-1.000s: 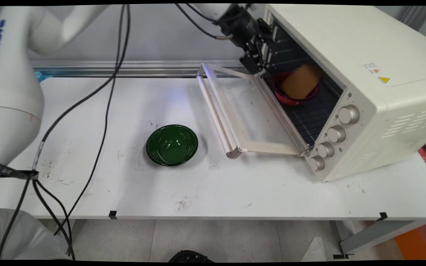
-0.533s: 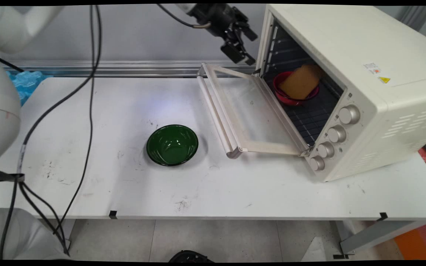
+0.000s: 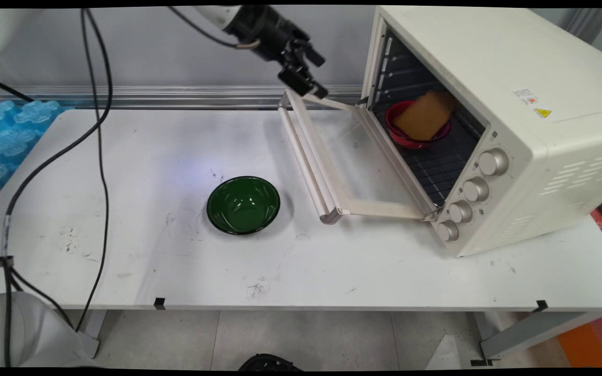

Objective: Close the oven

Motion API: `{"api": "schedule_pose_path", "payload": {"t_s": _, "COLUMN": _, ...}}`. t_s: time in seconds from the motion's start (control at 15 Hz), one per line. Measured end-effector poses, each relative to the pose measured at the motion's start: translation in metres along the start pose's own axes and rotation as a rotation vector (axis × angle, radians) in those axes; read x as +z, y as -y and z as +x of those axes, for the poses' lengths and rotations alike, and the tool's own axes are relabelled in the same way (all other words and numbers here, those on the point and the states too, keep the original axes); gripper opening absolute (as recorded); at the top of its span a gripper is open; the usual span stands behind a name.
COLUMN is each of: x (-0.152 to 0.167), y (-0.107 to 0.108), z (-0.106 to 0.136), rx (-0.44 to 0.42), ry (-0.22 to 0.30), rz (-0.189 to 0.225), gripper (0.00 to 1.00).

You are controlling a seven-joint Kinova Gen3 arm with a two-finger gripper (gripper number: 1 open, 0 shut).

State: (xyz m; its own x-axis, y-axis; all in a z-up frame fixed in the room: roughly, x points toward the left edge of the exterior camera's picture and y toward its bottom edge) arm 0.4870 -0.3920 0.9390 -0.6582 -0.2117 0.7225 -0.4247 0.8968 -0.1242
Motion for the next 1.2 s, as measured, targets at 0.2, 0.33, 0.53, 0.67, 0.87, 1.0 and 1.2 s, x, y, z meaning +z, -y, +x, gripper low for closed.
{"api": "schedule_pose_path", "payload": {"t_s": 0.2, "x": -0.011, "y": -0.011, "z": -0.021, "rx": -0.047, "ry": 0.021, "rz": 0.011, "gripper": 1.00}}
{"api": "schedule_pose_path", "payload": {"t_s": 0.33, "x": -0.017, "y": -0.019, "z": -0.036, "rx": -0.073, "ry": 0.037, "rz": 0.016, "gripper": 1.00}}
{"api": "schedule_pose_path", "payload": {"t_s": 0.53, "x": -0.023, "y": -0.029, "z": -0.060, "rx": -0.106, "ry": 0.059, "rz": 0.025, "gripper": 1.00}}
{"api": "schedule_pose_path", "payload": {"t_s": 0.67, "x": -0.024, "y": -0.034, "z": -0.073, "rx": -0.120, "ry": 0.070, "rz": 0.030, "gripper": 1.00}}
{"api": "schedule_pose_path", "payload": {"t_s": 0.87, "x": -0.022, "y": -0.041, "z": -0.090, "rx": -0.138, "ry": 0.082, "rz": 0.031, "gripper": 0.00}}
{"api": "schedule_pose_path", "payload": {"t_s": 1.0, "x": -0.019, "y": -0.045, "z": -0.098, "rx": -0.147, "ry": 0.088, "rz": 0.028, "gripper": 0.00}}
{"api": "schedule_pose_path", "payload": {"t_s": 1.2, "x": -0.011, "y": -0.052, "z": -0.113, "rx": -0.167, "ry": 0.095, "rz": 0.024, "gripper": 0.00}}
